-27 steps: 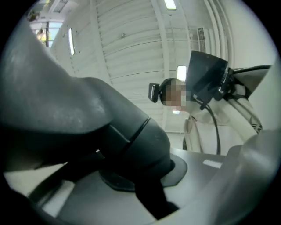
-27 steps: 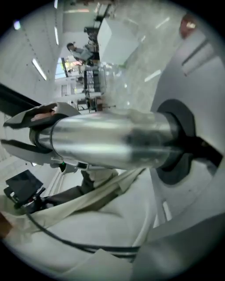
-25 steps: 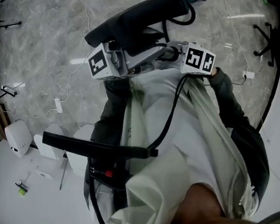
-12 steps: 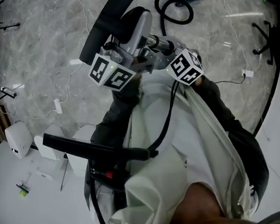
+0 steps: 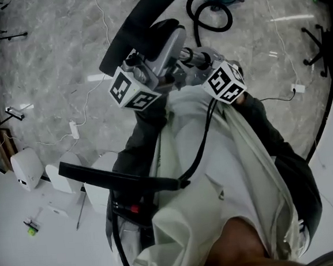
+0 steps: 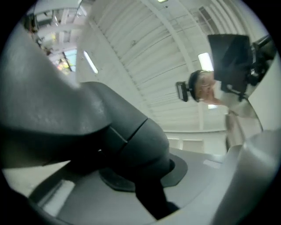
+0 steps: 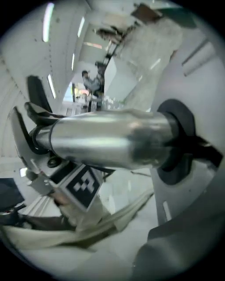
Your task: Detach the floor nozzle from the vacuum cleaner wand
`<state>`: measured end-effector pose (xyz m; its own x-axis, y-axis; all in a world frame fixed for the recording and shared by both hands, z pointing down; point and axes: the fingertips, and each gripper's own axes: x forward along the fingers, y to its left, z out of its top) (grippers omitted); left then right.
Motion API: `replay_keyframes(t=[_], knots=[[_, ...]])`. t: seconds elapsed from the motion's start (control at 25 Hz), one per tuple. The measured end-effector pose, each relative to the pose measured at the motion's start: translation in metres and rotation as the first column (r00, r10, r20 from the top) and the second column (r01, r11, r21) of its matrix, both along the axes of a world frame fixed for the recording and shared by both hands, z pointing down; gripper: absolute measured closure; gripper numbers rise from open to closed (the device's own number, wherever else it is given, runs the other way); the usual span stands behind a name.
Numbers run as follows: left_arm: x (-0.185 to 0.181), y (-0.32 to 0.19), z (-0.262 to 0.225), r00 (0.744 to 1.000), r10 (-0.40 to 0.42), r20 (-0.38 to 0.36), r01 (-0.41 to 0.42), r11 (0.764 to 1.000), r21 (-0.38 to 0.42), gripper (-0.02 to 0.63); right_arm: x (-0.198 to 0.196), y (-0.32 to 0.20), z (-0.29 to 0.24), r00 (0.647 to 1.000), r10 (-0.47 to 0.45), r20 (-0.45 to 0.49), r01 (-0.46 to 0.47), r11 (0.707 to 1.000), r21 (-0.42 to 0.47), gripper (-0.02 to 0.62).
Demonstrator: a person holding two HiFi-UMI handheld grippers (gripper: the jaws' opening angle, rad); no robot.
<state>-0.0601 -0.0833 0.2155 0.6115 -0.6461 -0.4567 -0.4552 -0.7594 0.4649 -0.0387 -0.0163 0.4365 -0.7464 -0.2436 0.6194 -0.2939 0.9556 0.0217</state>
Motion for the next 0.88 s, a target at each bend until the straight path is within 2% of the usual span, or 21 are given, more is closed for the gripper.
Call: replay_keyframes(t=[0.04, 0.08, 0.12, 0.16, 0.24, 0.32, 0.4, 0.48, 0.52, 0.6, 0.64, 0.68, 0.76, 0.8, 0.88], knots=[[-0.008, -0.011, 0.008, 0.996, -0.084, 0.017, 0.085, 0.992, -0.09, 0.528, 0.0, -0.007, 0.002, 0.996, 0.085, -0.035, -0.084, 0.996, 0.036, 0.557], [-0.013, -0.018, 0.014, 0.99, -0.137, 0.039, 0.141, 0.978, -0.152, 0.528, 0.0, -0.01, 0.004, 0.99, 0.132, -0.054, -0.129, 0.99, 0.049, 0.557], [-0.015, -0.02, 0.017, 0.986, -0.156, 0.057, 0.164, 0.97, -0.18, 0.528, -0.001, -0.009, 0.005, 0.987, 0.146, -0.062, -0.144, 0.989, 0.045, 0.557], [-0.015, -0.02, 0.016, 0.987, -0.146, 0.063, 0.155, 0.972, -0.179, 0.528, -0.002, -0.008, 0.005, 0.988, 0.139, -0.064, -0.137, 0.99, 0.034, 0.557], [-0.009, -0.012, 0.012, 0.998, -0.06, 0.036, 0.065, 0.989, -0.134, 0.528, -0.002, -0.002, 0.005, 0.996, 0.075, -0.055, -0.075, 0.997, 0.007, 0.555], [-0.001, 0.001, 0.007, 0.997, 0.081, -0.011, -0.082, 0.996, -0.044, 0.529, -0.002, 0.009, 0.005, 0.999, -0.041, -0.028, 0.04, 0.999, -0.037, 0.555], [0.006, 0.02, -0.001, 0.976, 0.215, -0.037, -0.211, 0.973, 0.089, 0.529, 0.001, 0.022, 0.004, 0.985, -0.171, 0.002, 0.171, 0.981, -0.091, 0.555], [0.009, 0.033, -0.008, 0.959, 0.279, -0.048, -0.266, 0.947, 0.178, 0.529, 0.006, 0.03, 0.003, 0.967, -0.255, 0.016, 0.255, 0.958, -0.129, 0.555], [0.009, 0.033, -0.009, 0.961, 0.271, -0.051, -0.257, 0.949, 0.185, 0.529, 0.006, 0.03, 0.002, 0.964, -0.266, 0.02, 0.266, 0.954, -0.138, 0.555], [0.006, 0.02, -0.007, 0.984, 0.168, -0.051, -0.161, 0.979, 0.125, 0.531, 0.006, 0.02, 0.001, 0.979, -0.203, 0.001, 0.202, 0.973, -0.115, 0.555], [0.001, 0.011, -0.004, 0.996, 0.082, -0.043, -0.078, 0.994, 0.074, 0.531, 0.007, 0.011, 0.0, 0.991, -0.13, -0.028, 0.128, 0.989, -0.078, 0.555], [-0.006, 0.001, 0.0, 1.0, -0.012, -0.027, 0.012, 1.0, 0.016, 0.531, 0.007, 0.002, 0.001, 0.997, -0.044, -0.063, 0.042, 0.999, -0.03, 0.555], [-0.019, -0.012, 0.009, 0.991, -0.133, 0.0, 0.132, 0.988, -0.082, 0.529, 0.006, -0.008, 0.002, 0.989, 0.095, -0.116, -0.091, 0.995, 0.044, 0.555], [-0.023, -0.014, 0.012, 0.989, -0.145, 0.008, 0.145, 0.984, -0.107, 0.529, 0.004, -0.009, 0.003, 0.984, 0.129, -0.125, -0.123, 0.991, 0.054, 0.555], [-0.02, -0.012, 0.012, 0.996, -0.087, 0.01, 0.088, 0.991, -0.101, 0.529, 0.0, -0.004, 0.005, 0.985, 0.125, -0.115, -0.123, 0.992, 0.031, 0.555]])
